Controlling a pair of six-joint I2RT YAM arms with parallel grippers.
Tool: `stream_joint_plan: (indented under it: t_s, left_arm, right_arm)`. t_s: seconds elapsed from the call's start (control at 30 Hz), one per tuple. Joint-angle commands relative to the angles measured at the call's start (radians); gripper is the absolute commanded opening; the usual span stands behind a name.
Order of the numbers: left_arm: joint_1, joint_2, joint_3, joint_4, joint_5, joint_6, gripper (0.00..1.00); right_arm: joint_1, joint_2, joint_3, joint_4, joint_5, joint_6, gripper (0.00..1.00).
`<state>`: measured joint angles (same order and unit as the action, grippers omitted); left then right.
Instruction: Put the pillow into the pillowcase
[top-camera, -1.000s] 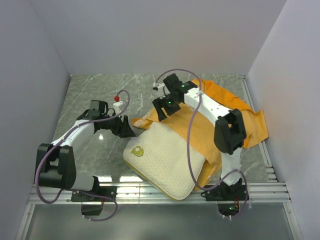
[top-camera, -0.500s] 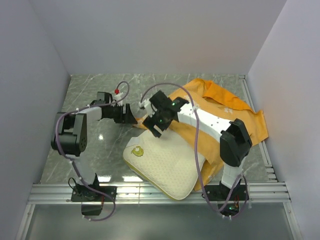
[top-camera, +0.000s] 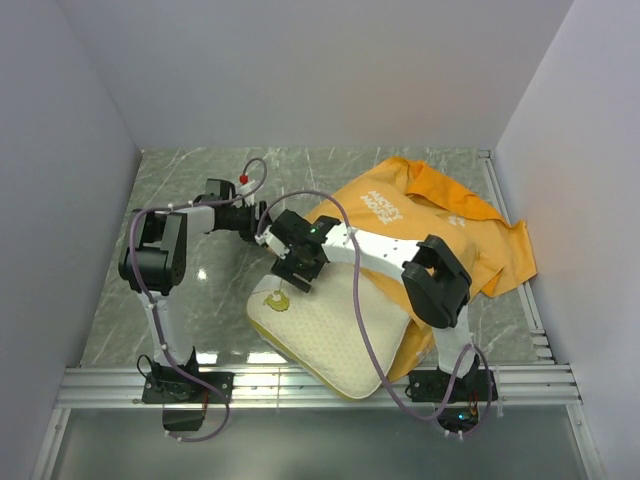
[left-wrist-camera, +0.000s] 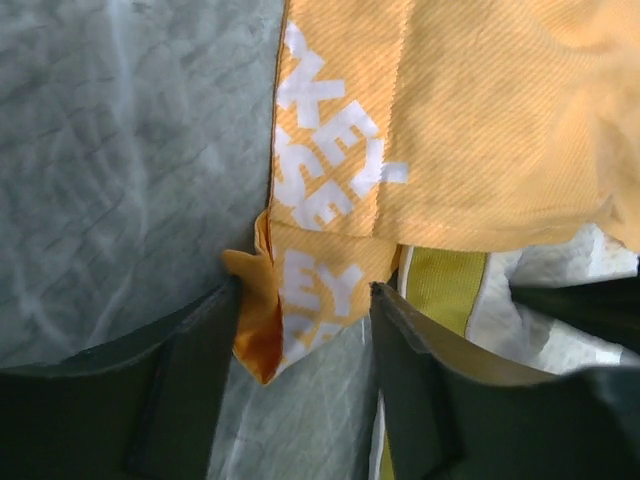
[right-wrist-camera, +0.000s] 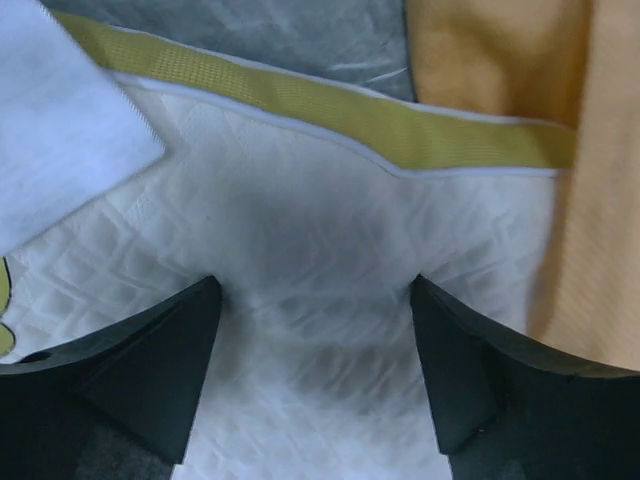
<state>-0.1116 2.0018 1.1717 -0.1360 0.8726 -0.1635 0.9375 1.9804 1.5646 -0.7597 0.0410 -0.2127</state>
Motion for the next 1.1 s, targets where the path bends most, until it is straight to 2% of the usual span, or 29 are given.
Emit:
stream_joint_plan:
  t_s: [0.0,0.07,0.1,0.17,0.2,0.33,0.37,0.47,0.6,0.77,0.87,1.03,1.07]
  left_arm:
    - [-0.031,0.058,0.017,-0.022,-0.003,-0.001,0.6]
    - [-0.037,0.084,0.04,-0.059,-0.007,0.01,0.49]
    - [-0.039,0.094,0.052,-0.076,-0.001,0.018,0.32]
    - [-0.039,0.103,0.084,-0.126,0.025,0.054,0.1]
    - [-0.037,0.095,0.092,-0.173,0.025,0.067,0.0]
    - [-0.011,-0.018,0.06,-0.266,0.045,0.113,0.0]
    - [-0.008,-0.073,0.054,-0.296,0.046,0.142,0.0]
    - [0.012,-0.164,0.04,-0.408,0.045,0.219,0.0]
    - [0.064,-0.235,0.059,-0.565,0.072,0.289,0.0]
    - [0.188,-0.279,0.097,-0.718,0.022,0.409,0.0]
    - [0.243,-0.253,0.071,-0.751,-0.013,0.455,0.0]
    - [0.26,-0.229,-0.03,-0.66,-0.064,0.461,0.0]
    - [0.26,-0.21,-0.043,-0.653,-0.06,0.466,0.0]
  right_arm:
    - [-0.029,0.035,-0.043,-0.061,-0.117,0.035,0.7]
    - [-0.057,0.025,-0.063,-0.053,-0.164,0.039,0.5]
    - [-0.066,0.017,-0.069,-0.052,-0.17,0.041,0.26]
    - [-0.094,-0.027,-0.063,-0.046,-0.155,0.048,0.0]
    - [-0.101,-0.05,-0.055,-0.04,-0.141,0.053,0.0]
    - [-0.121,-0.196,-0.064,0.025,0.052,0.078,0.0]
    - [-0.118,-0.24,-0.074,0.048,0.163,0.072,0.0]
    - [-0.12,-0.29,-0.087,0.082,0.343,0.041,0.0]
    - [-0.117,-0.318,-0.129,0.125,0.483,-0.008,0.0]
    - [-0.117,-0.273,-0.225,0.206,0.522,-0.014,0.0]
    - [-0.117,-0.203,-0.209,0.269,0.531,-0.014,0.0]
    - [-0.091,-0.098,-0.025,0.211,0.351,0.015,0.0]
    - [-0.079,-0.085,0.032,0.168,0.245,0.018,0.0]
